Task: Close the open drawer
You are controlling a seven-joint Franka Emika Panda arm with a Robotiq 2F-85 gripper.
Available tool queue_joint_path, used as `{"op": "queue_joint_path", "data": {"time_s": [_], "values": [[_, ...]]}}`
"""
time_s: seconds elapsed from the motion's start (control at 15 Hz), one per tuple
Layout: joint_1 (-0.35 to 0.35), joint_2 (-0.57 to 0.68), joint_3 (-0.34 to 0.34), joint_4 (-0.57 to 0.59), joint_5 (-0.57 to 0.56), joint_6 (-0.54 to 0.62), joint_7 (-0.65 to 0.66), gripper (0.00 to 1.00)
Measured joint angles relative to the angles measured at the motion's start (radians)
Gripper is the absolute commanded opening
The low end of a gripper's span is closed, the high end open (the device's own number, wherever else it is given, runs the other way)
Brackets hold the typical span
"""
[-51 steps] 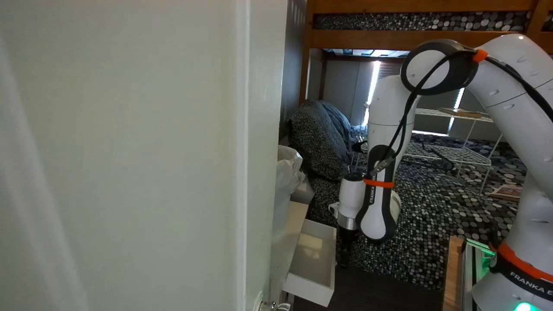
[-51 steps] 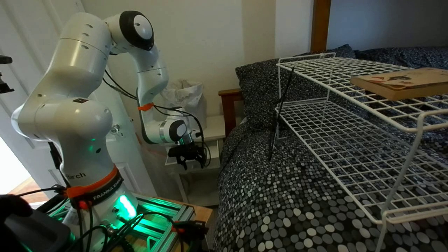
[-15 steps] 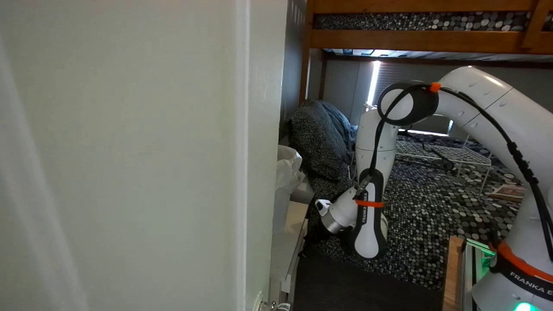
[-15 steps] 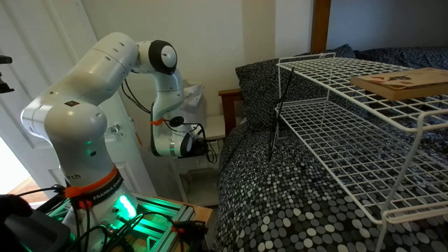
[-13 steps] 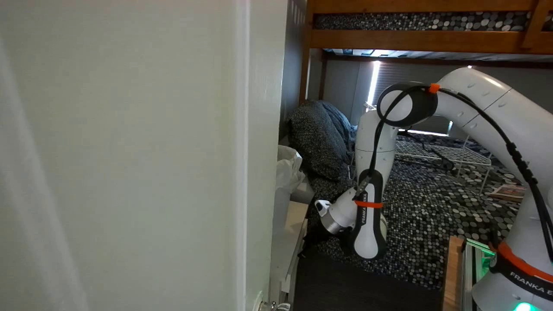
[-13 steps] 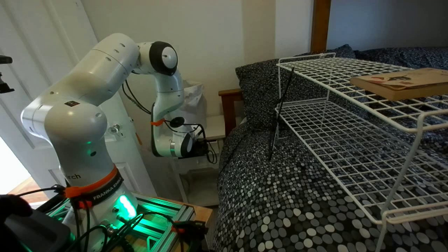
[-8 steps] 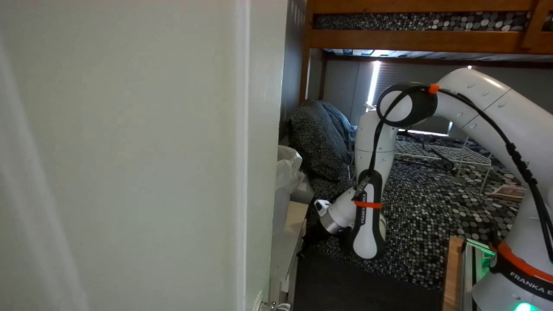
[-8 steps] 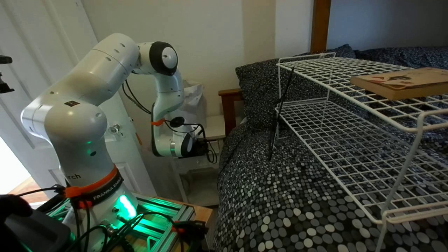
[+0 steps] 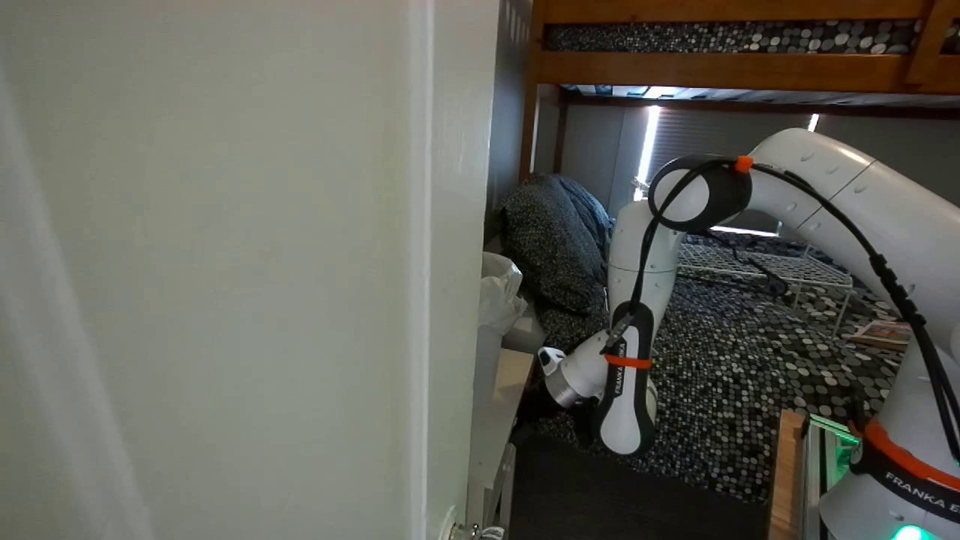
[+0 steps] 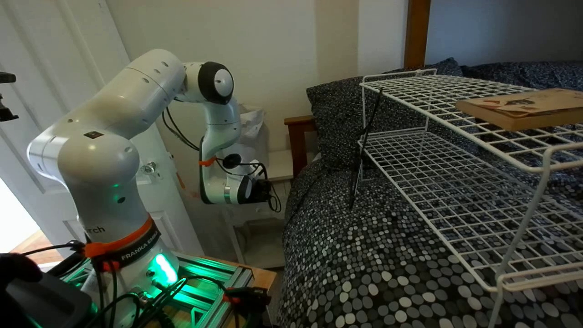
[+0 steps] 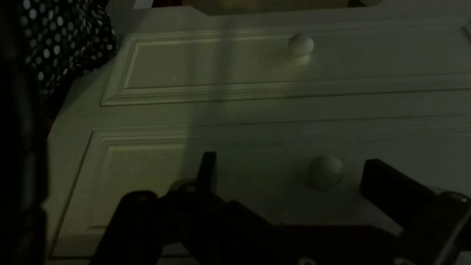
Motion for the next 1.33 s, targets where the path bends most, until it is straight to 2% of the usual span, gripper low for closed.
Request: {"op": "queue_joint_path", "data": {"time_s": [0.27, 0.47, 0.73, 0.93, 1.2, 1.33], "values": [[0.025, -0.01, -0.015, -0.017, 0.08, -0.025, 0.004, 1.0], [0.082, -0.077, -0.056, -0.087, 0.173, -0.107, 0.001, 1.0], [0.159, -0.236, -0.112, -0.216, 0.226, -0.318, 0.001, 1.0], [0.218, -0.407, -0.149, -0.302, 0.25, -0.52, 0.002, 1.0], [0.308, -0.652, -0.23, -0.351, 0.253, -0.801, 0.022, 1.0], [0.314, -0.774, -0.244, -0.36, 0.238, -0.921, 0.042, 1.0]]}}
